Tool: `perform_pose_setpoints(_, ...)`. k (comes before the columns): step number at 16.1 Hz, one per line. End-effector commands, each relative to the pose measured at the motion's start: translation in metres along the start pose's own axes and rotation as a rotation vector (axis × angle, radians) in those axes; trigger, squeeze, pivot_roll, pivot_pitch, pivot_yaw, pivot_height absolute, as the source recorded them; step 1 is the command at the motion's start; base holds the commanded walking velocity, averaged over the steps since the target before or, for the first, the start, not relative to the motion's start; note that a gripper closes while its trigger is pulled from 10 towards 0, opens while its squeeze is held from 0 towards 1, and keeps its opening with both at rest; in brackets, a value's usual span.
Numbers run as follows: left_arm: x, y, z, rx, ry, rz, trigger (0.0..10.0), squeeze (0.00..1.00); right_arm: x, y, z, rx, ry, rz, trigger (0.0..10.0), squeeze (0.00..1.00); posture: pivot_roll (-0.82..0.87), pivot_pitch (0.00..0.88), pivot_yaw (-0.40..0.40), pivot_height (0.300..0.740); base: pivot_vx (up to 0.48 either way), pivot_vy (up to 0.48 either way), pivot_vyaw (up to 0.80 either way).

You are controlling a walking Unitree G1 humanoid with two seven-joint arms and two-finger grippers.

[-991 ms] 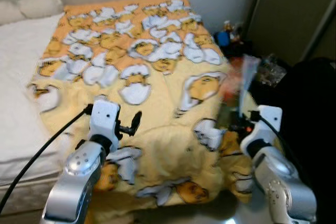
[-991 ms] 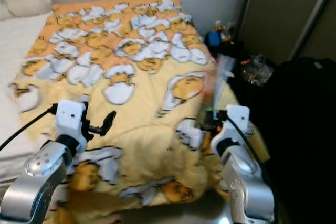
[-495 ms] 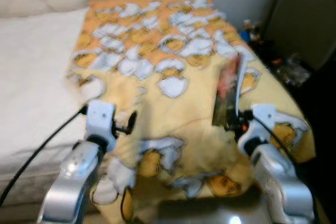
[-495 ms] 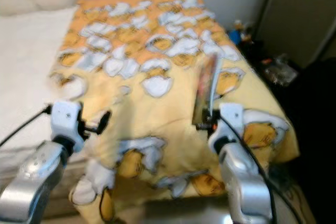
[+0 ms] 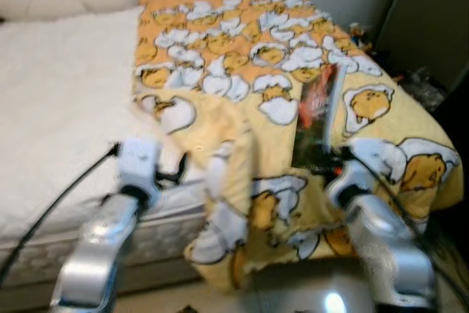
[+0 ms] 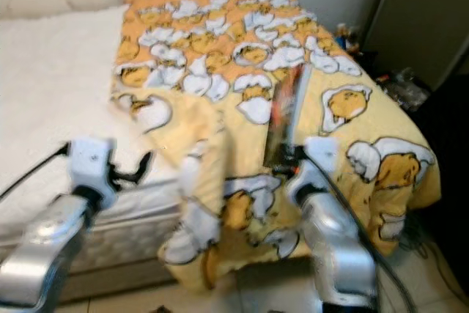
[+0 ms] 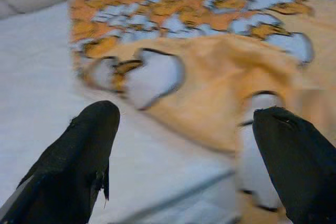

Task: Clean up the room

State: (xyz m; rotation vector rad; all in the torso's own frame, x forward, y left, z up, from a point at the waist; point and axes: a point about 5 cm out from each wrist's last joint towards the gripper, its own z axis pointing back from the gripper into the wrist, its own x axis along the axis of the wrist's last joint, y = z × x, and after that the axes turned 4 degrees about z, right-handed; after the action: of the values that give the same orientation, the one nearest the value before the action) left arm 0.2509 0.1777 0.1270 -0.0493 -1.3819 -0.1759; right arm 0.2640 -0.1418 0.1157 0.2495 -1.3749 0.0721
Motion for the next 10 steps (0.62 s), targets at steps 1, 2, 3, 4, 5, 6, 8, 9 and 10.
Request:
perform_pose_setpoints(1, 0.0033, -0.0033, -0.0021, -0.006, -0.013, 0.002, 10.0, 0.0, 0.0157, -0.0001, -0.0015, 0.019, -0.067, 0.02, 10.0, 0.0, -0.01, 0.0, 0.026, 0.74, 0.0, 0.431, 0.0)
perform_pose_setpoints(2, 0.0037, -0.0026, -0.0025, -0.002, -0.015, 0.001, 10.0, 0.0, 0.0152, 0.0001, -0.0018, 0.023, -0.065, 0.016, 10.0, 0.0, -0.01, 0.0, 0.024, 0.74, 0.0, 0.431, 0.0)
perform_pose_setpoints(3, 0.0038, -0.0024, -0.0027, 0.0, -0.016, 0.001, 10.0, 0.0, 0.0149, 0.0004, -0.0018, 0.025, -0.064, 0.013, 10.0, 0.0, 0.0, 0.0, 0.023, 0.74, 0.0, 0.439, 0.0)
perform_pose_setpoints(4, 0.004, -0.0024, -0.0027, 0.001, -0.017, 0.001, 10.0, 0.0, 0.0149, 0.0008, -0.0018, 0.026, -0.064, 0.012, 10.0, 0.0, 0.0, 0.0, 0.023, 0.74, 0.0, 0.431, 0.0)
perform_pose_setpoints(5, 0.0039, -0.0025, -0.0026, 0.001, -0.018, 0.0, 10.0, 0.0, 0.0144, 0.0017, -0.0017, 0.03, -0.064, 0.012, 10.0, 0.0, 0.0, 0.0, 0.022, 0.74, 0.0, 0.431, 0.0)
perform_pose_setpoints(6, 0.0037, -0.0023, -0.0025, 0.0, -0.018, 0.001, 10.0, 0.0, 0.0136, 0.003, -0.0017, 0.035, -0.062, 0.012, 10.0, 0.0, 0.0, 0.0, 0.022, 0.74, 0.0, 0.431, 0.0)
perform_pose_setpoints(8, 0.0037, -0.0025, -0.0028, -0.002, -0.019, 0.001, 10.0, 0.0, 0.0132, 0.0041, -0.0019, 0.043, -0.061, 0.012, 10.0, 0.0, 0.0, 0.0, 0.023, 0.74, 0.0, 0.429, 0.0)
perform_pose_setpoints(9, 0.004, -0.0027, -0.0032, -0.003, -0.021, -0.001, 10.0, 0.0, 0.0129, 0.0047, -0.002, 0.046, -0.061, 0.013, 10.0, 0.0, 0.0, 0.0, 0.023, 0.74, 0.0, 0.431, 0.0)
perform_pose_setpoints(10, 0.004, -0.0025, -0.0031, -0.003, -0.022, -0.001, 10.0, 0.0, 0.0124, 0.0052, -0.0019, 0.05, -0.059, 0.014, 10.0, 0.0, 0.0, 0.0, 0.022, 0.74, 0.0, 0.431, 0.0)
